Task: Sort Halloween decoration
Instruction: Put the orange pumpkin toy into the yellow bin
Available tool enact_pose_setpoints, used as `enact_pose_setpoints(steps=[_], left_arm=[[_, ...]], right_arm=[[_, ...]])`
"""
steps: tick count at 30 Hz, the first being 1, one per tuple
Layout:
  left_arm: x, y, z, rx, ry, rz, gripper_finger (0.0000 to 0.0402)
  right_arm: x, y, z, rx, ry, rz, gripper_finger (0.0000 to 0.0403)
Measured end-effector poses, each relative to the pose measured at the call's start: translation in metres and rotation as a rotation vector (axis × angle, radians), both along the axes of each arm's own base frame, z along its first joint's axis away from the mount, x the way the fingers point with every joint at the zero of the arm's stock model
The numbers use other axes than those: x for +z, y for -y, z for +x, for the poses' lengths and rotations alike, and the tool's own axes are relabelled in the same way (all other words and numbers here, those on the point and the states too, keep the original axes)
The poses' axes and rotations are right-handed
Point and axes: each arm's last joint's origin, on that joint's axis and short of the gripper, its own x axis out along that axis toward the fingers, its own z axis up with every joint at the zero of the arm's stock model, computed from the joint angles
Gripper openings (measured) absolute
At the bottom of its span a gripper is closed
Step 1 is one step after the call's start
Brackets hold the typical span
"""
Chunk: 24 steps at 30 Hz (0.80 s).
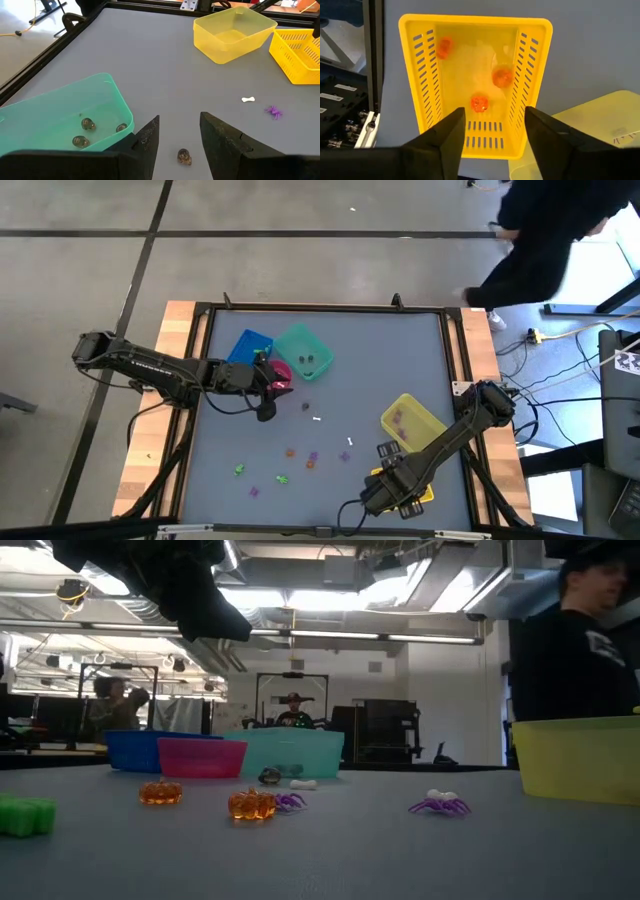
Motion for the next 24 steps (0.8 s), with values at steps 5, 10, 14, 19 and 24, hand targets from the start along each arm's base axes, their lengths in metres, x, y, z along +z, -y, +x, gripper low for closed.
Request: enact_pose_setpoints(steps=[5, 10, 14, 19, 24], left_arm=[[0.000, 0.000, 0.000, 0.000, 0.000, 0.000, 0.0127], [0.000, 0.000, 0.000, -0.010, 0.000, -0.006, 0.0127], [0.000, 0.002, 0.000, -0.076, -0.004, -0.043, 0.0127], [-0.001, 0.008, 0.004, -0.181, 0.010, -0.129, 0.0128], [-0.008, 0.026, 0.017, -0.300, 0.049, -0.193, 0.0128]], right_arm=[[0.000, 0.000, 0.000, 0.000, 0.000, -0.001, 0.0215], [0.000, 0.003, -0.001, 0.010, 0.002, -0.037, 0.0216], [0.003, 0.009, -0.004, 0.020, 0.014, -0.129, 0.0216], [0.019, 0.016, -0.006, 0.094, 0.154, -0.226, 0.0216], [0.030, 0.028, 0.000, 0.114, 0.270, -0.291, 0.0216]])
